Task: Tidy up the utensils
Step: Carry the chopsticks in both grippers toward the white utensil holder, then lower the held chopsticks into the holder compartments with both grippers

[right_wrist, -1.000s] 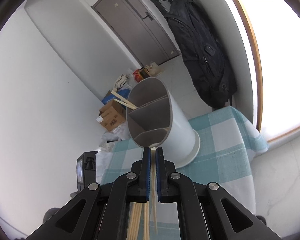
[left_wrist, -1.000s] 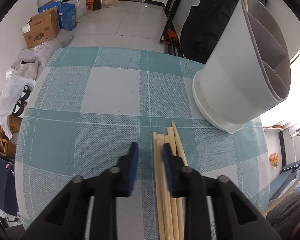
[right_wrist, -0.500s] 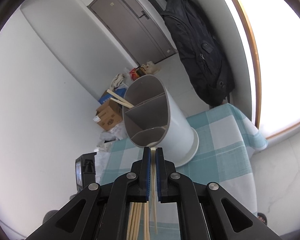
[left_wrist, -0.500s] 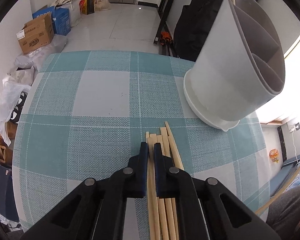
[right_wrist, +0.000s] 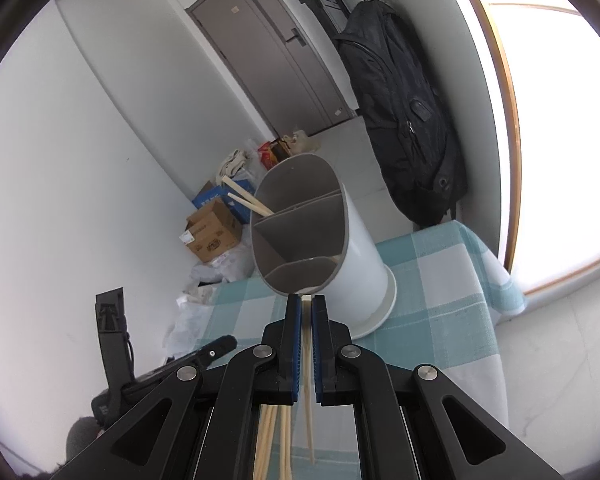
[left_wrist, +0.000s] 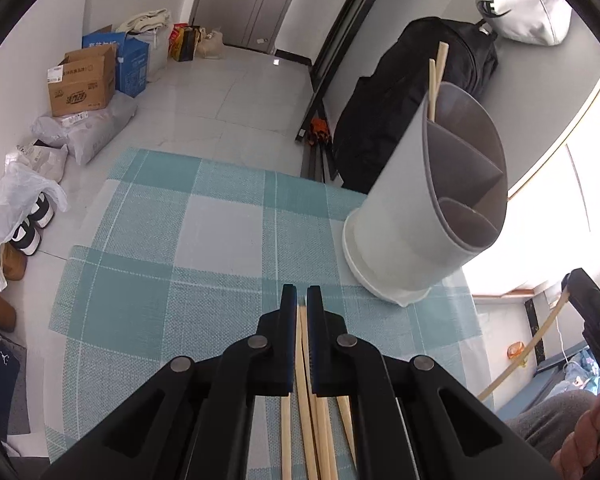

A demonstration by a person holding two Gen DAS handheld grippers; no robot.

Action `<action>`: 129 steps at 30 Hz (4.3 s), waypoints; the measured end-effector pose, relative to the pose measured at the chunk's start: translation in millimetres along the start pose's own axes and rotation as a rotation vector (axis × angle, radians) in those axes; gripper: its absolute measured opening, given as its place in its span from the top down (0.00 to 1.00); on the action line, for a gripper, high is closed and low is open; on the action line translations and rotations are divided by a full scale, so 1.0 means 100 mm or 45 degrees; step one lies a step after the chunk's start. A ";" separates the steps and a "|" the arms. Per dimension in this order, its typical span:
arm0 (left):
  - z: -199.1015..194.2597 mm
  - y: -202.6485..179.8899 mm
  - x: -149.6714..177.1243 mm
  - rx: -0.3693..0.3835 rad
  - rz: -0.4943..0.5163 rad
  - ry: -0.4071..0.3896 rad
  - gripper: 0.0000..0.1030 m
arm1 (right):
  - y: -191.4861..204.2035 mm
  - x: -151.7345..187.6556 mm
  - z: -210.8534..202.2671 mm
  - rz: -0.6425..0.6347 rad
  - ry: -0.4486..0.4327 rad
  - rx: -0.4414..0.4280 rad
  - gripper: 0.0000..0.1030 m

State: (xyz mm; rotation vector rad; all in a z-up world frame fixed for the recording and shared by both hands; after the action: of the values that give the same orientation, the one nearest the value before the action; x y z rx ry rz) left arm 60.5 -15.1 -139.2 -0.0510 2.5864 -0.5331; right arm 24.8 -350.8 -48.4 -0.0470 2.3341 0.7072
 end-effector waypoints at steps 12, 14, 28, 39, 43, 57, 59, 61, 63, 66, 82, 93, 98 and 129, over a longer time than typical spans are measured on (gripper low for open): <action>0.33 0.03 0.31 -0.143 0.052 0.282 0.94 | -0.01 0.04 -0.04 -0.012 -0.010 0.016 0.96; 0.36 0.00 0.34 -0.125 0.058 0.299 0.80 | -0.01 0.04 -0.04 -0.006 -0.010 0.010 0.96; 0.42 -0.08 0.43 -0.416 0.296 0.296 0.59 | -0.03 0.00 -0.06 0.024 0.004 -0.031 0.96; 0.55 0.03 0.15 -0.380 0.281 0.291 0.82 | -0.01 -0.01 -0.02 0.031 0.028 -0.050 0.96; 0.58 -0.06 0.14 -0.363 0.327 0.301 0.99 | -0.04 -0.03 0.01 0.050 0.040 -0.053 0.96; -0.08 -0.08 -0.03 -0.212 0.141 -0.043 0.99 | 0.02 -0.03 -0.04 0.003 -0.001 -0.034 0.96; -0.26 -0.12 -0.03 -0.190 0.136 -0.113 0.99 | 0.04 -0.02 -0.05 -0.012 -0.011 -0.030 0.96; -0.43 -0.17 -0.01 -0.165 0.140 -0.171 0.99 | 0.07 -0.01 -0.07 -0.027 -0.022 -0.027 0.96; -0.52 -0.21 0.01 -0.163 0.147 -0.211 0.99 | 0.09 0.00 -0.08 -0.045 -0.033 -0.023 0.96; -0.56 -0.21 -0.03 -0.132 0.162 -0.244 0.99 | 0.14 0.03 -0.10 -0.072 -0.044 -0.014 0.96; -0.98 -0.39 0.00 -0.050 0.298 -0.411 0.99 | 0.38 0.07 -0.20 -0.156 -0.100 0.012 0.96; -1.20 -0.66 -0.15 -0.008 0.370 -0.498 0.99 | 0.51 -0.12 -0.35 -0.194 -0.168 0.009 0.96; -1.33 -0.80 -0.25 0.012 0.381 -0.522 0.99 | 0.59 -0.34 -0.49 -0.212 -0.209 0.000 0.96; -1.37 -1.47 -1.56 0.092 0.396 -0.541 0.99 | 0.68 -2.12 -0.41 -0.250 -0.341 0.004 0.96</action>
State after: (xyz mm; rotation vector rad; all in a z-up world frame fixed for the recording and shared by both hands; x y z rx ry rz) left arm 122.8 -80.9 98.6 0.2339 2.1074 -0.4428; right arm 146.6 -346.3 141.6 -0.1672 2.0419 0.5737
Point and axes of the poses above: each gripper's, at about its wrist camera, not at the fingertips, and z roughly the way its jaws point, y to its left, x to its underside, the point moved 5 cm from there along z, roughly the way its jaws point, and after that the axes turned 5 degrees about y, right-handed, at the moved point
